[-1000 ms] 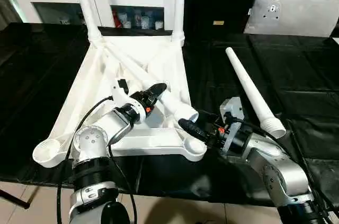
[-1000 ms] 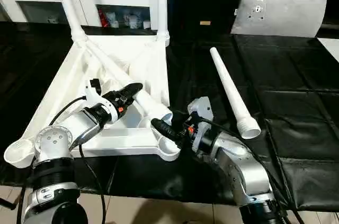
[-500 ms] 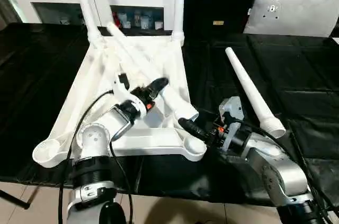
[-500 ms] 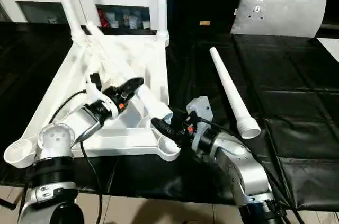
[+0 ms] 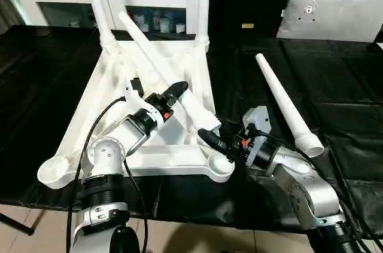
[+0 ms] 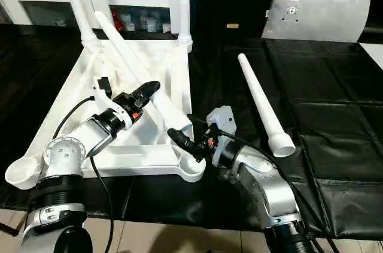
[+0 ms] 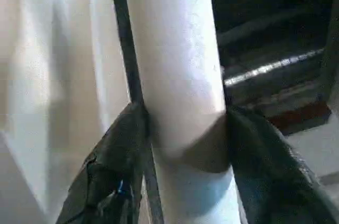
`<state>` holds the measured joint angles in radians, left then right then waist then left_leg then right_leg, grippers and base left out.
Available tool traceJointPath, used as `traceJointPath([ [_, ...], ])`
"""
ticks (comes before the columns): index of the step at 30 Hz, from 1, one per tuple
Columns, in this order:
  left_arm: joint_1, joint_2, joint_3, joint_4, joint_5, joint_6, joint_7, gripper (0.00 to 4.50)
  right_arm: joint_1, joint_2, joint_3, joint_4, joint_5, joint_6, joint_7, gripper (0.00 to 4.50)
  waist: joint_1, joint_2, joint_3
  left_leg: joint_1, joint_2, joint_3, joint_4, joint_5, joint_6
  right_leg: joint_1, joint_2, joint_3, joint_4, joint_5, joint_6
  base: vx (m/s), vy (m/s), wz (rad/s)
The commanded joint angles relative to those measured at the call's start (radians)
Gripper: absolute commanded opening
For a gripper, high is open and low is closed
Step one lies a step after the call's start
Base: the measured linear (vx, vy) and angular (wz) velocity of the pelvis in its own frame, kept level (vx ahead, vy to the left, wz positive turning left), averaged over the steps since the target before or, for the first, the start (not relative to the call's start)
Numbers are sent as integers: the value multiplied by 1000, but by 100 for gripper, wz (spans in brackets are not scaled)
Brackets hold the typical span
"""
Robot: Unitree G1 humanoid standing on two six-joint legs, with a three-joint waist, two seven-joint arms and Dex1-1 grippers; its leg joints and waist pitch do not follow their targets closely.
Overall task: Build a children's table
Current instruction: Insert table leg to table base
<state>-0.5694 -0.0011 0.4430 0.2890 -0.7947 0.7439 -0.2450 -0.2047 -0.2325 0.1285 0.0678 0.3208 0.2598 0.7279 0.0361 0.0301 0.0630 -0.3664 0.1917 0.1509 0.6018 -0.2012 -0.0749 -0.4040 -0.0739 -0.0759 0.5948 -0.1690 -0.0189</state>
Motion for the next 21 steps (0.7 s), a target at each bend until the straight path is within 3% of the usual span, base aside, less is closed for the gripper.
traceJointPath([
  [1,-31,14,10,-29,4,-33,-12,200,6,-6,-6,21,-1,0,3,371,3,3,-74,-2,21,2,-65,-134,74,70,-52,37,-71,-193,-199,0,0,0],
  [11,-32,53,-66,-52,52,-64,-61,198,21,-18,-26,41,1,-19,6,450,5,4,-76,-2,22,3,-63,-115,75,69,-54,38,-65,-159,-214,0,0,0],
  [14,-21,78,-125,-76,100,-89,-102,197,28,-24,-48,16,42,6,24,450,5,3,-76,0,23,3,-63,-121,79,68,-53,39,-67,-170,-210,0,0,0],
  [21,-13,127,-236,-152,165,-105,-175,196,20,-35,-159,-72,176,75,18,450,6,-1,-76,0,24,4,-63,-112,81,69,-54,41,-63,-174,-210,0,0,0],
])
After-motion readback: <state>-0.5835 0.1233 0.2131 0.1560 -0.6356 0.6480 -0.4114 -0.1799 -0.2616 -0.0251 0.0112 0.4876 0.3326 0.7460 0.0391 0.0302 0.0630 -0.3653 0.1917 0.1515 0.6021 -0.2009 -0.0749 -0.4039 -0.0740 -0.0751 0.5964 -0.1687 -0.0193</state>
